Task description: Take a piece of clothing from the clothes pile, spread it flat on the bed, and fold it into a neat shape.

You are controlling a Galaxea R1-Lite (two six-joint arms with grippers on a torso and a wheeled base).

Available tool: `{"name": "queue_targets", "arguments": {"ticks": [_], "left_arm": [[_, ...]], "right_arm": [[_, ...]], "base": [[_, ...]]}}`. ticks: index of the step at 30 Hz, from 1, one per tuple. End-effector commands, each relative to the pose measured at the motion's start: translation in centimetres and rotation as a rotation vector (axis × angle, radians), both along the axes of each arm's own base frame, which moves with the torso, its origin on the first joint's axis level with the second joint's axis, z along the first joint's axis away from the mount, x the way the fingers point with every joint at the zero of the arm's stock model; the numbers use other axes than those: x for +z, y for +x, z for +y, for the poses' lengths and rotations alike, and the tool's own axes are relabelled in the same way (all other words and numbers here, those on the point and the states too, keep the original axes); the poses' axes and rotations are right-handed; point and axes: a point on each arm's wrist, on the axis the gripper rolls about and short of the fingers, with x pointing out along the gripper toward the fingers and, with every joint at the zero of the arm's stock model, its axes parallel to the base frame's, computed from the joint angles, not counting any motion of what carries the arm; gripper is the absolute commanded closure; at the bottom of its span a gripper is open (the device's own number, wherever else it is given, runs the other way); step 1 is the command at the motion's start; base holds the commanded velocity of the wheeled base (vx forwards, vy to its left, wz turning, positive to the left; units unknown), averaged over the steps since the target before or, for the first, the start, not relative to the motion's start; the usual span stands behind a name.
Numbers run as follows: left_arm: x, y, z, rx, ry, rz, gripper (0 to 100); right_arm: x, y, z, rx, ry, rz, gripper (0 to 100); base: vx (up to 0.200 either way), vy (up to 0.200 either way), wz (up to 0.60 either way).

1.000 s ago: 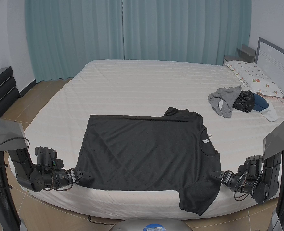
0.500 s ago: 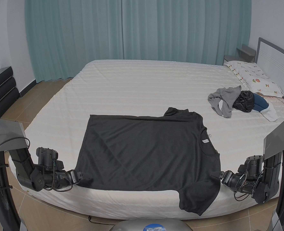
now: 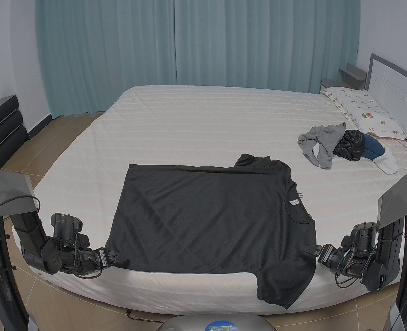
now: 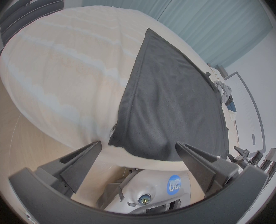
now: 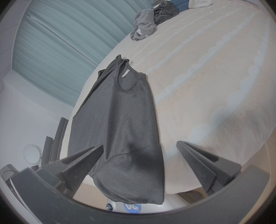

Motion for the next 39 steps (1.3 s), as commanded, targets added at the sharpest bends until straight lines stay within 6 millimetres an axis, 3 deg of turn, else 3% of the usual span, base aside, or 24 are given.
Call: {"name": "queue_targets", "arguments": {"ticks": [1,19,20,29,39], "left_arm": [[1.1,0.0,0.0,-0.001,-0.003,-0.009,0],[1.0,1.7,-0.3,-0.004,-0.005,-0.023,0],[1.0,1.8,-0.3,-0.004,-0.003,-0.020,100],[1.0,1.2,0.1,0.026,0.023,0.004,100],[2.5,0.7,0.3,0.037,0.021,-0.035,100]], "right_arm": [[0.2,0.1,0.0,0.001,0.002,-0.017,0],[0.2,0.1,0.0,0.001,0.002,-0.015,0],[0.2,0.1,0.1,0.002,0.002,-0.015,0],[0.1,0.1,0.0,-0.001,0.000,-0.014,0],[-0.2,0.2,0.3,0.013,-0.001,-0.009,0]], "base": [[0.000,0.000,0.00],[0.000,0.000,0.00],[0.000,0.000,0.00],[0.000,0.000,0.00],[0.000,0.000,0.00]]}}
